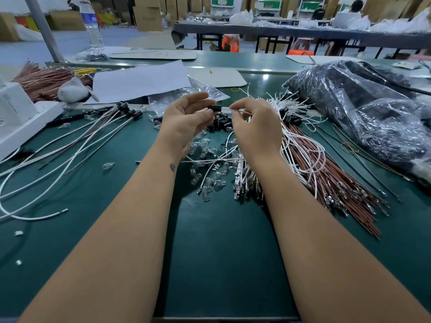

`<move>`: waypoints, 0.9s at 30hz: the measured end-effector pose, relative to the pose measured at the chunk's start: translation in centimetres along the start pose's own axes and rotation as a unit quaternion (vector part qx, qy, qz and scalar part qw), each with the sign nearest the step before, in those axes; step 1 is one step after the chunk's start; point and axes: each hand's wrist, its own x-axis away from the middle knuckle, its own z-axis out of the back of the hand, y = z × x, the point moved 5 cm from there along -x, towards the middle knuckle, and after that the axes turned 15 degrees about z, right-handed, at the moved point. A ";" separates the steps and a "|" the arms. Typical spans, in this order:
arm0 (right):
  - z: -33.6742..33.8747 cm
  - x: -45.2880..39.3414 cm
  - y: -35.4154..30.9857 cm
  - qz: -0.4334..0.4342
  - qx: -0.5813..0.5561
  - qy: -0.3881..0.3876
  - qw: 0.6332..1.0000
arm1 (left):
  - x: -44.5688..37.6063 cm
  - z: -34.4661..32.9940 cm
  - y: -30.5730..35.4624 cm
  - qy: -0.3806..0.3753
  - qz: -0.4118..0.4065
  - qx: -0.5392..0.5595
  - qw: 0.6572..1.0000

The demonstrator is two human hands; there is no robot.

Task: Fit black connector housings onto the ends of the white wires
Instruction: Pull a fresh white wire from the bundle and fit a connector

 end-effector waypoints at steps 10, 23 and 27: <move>-0.4 -0.1 -0.2 0.018 -0.021 -0.017 0.999 | 0.4 -0.6 -0.1 -0.002 0.009 -0.029 1.000; -0.8 -0.1 -0.6 0.056 0.028 -0.046 0.997 | 0.9 -0.1 0.3 0.049 -0.019 -0.090 0.995; 0.4 -0.3 0.5 -0.013 0.050 0.012 0.999 | 1.1 3.5 1.8 0.298 -0.077 -0.175 0.935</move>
